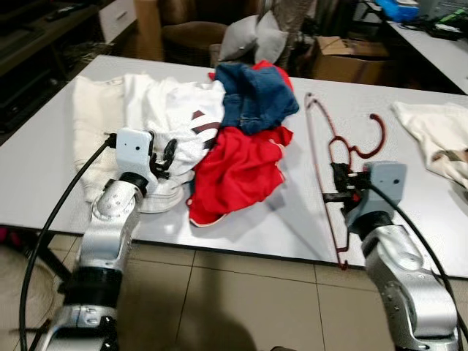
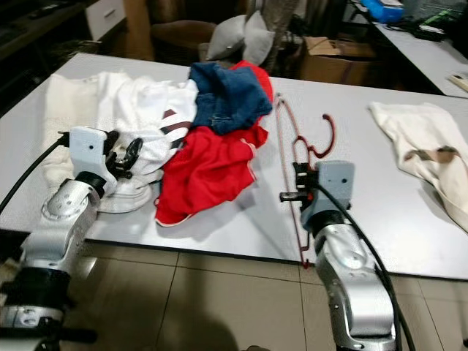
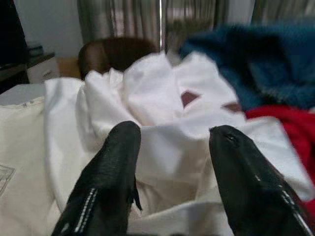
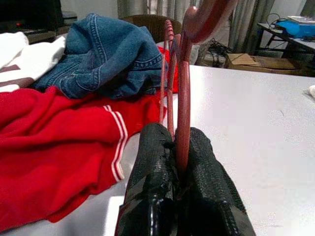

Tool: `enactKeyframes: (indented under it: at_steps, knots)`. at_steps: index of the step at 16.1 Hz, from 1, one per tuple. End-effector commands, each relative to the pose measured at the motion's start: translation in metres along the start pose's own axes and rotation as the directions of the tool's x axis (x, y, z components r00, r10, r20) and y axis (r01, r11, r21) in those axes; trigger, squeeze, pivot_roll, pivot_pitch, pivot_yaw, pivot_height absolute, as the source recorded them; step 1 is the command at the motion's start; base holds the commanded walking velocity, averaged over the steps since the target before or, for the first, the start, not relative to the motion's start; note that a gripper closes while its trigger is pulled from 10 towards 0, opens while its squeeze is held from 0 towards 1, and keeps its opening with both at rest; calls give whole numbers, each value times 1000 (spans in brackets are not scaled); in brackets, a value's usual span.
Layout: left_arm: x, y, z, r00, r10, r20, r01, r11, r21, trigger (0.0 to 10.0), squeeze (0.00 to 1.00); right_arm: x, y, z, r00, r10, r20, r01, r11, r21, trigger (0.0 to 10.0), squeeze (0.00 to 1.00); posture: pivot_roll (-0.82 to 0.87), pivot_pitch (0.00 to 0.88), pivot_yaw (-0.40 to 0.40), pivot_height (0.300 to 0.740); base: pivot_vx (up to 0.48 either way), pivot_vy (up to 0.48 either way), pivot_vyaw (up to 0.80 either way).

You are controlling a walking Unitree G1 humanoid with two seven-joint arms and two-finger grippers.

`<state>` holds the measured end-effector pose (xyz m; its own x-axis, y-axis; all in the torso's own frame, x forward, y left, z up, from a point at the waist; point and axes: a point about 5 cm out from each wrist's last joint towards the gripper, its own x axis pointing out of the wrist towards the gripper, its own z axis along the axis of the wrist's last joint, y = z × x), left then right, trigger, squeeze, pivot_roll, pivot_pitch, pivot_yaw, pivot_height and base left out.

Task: Hang hanger

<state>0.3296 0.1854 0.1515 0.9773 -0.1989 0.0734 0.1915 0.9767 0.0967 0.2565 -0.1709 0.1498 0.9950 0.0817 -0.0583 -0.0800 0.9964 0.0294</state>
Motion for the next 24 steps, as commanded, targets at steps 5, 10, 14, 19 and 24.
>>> enactKeyframes:
  at_steps: [5,10,14,19,24]
  knots:
    - [-13,-31,21,939,-308,153,272,937,218,10000,1000,-6,-9,-8,1000,-25,-15,25,1000,5,10000,0,-3,0,-32,740,0,0,0]
    - [-14,-36,11,921,-378,95,335,892,305,10000,1000,-6,-5,-9,1000,-28,-13,29,1000,9,10000,0,-18,0,-30,740,0,0,0]
    - [-2,-38,-1,933,-360,18,329,871,366,10000,133,-3,-7,-10,1000,0,-30,0,1000,0,10000,0,-7,33,-54,740,0,0,0]
    - [-2,-38,-11,920,-390,-38,374,847,377,10000,0,-7,-1,-14,999,10,-46,-10,1000,17,10000,0,16,40,-59,740,0,0,0]
    - [20,-19,-10,978,-199,-67,206,854,478,10000,0,-2,7,-10,999,32,-29,-31,999,36,10000,0,18,18,-53,740,0,0,0]
